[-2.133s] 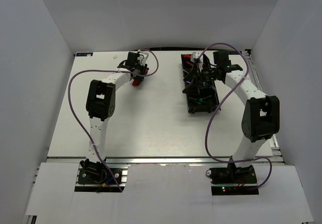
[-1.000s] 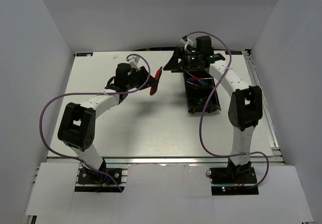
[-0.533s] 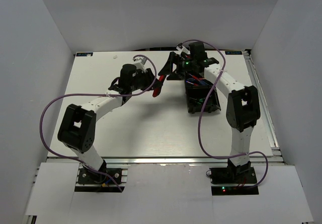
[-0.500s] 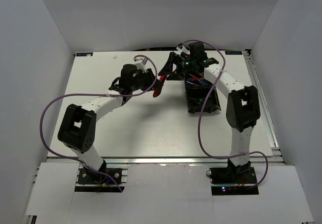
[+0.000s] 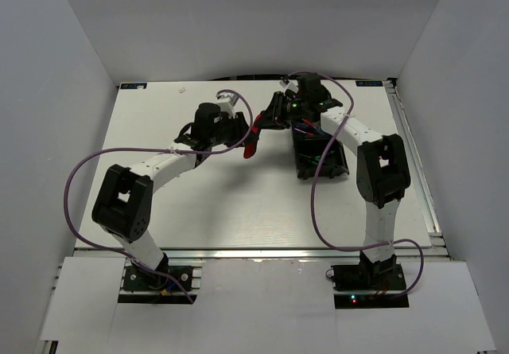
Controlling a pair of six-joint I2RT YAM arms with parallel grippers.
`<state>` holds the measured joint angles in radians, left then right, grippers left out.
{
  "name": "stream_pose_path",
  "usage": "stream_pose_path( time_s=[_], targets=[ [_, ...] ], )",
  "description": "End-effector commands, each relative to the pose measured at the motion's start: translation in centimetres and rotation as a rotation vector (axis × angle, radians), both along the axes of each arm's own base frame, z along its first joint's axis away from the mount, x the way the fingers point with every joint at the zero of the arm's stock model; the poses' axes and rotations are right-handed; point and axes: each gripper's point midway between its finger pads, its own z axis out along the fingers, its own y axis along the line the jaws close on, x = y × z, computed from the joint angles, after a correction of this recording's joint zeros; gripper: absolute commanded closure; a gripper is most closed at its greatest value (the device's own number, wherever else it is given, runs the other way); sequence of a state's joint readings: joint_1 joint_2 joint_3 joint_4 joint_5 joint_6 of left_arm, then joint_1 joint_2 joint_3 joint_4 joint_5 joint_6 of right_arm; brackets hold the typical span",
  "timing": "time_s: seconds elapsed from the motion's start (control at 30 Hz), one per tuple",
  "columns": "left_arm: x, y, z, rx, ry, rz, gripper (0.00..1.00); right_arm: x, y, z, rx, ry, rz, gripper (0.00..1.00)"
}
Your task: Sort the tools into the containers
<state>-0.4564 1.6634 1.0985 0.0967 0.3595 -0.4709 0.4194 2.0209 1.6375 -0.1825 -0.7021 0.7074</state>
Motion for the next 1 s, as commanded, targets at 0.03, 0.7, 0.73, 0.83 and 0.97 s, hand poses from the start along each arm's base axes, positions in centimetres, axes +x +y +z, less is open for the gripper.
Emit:
stream_pose_path(
  time_s=[0.03,0.7,0.73,0.83,0.97],
  targets=[
    [0.2,-0.9,5.2,-0.052,-0.116,-0.017,0.89,-1.3,1.1,1.1,0.062,-0.026,0.068,1.00],
    [-2.1,2.9,6.4,-0.062,-0.163,0.053,0.02,12.0,-6.9,8.0,-0.392,-0.956,0.081,1.00],
    [-2.5,3.5,6.1,-0.060,-0.157,0.062,0.02,12.9,-7.5,8.1,-0.447,-1.011,0.078,1.00],
    [-3.3,4.3,5.6,-0.057,-0.145,0.080,0.02,15.7,-10.1,8.1,-0.662,-1.193,0.074,1.00],
    [-4.0,5.1,4.9,-0.051,-0.131,0.105,0.02,18.3,-12.8,6.2,-0.874,-1.322,0.112,1.00]
  ],
)
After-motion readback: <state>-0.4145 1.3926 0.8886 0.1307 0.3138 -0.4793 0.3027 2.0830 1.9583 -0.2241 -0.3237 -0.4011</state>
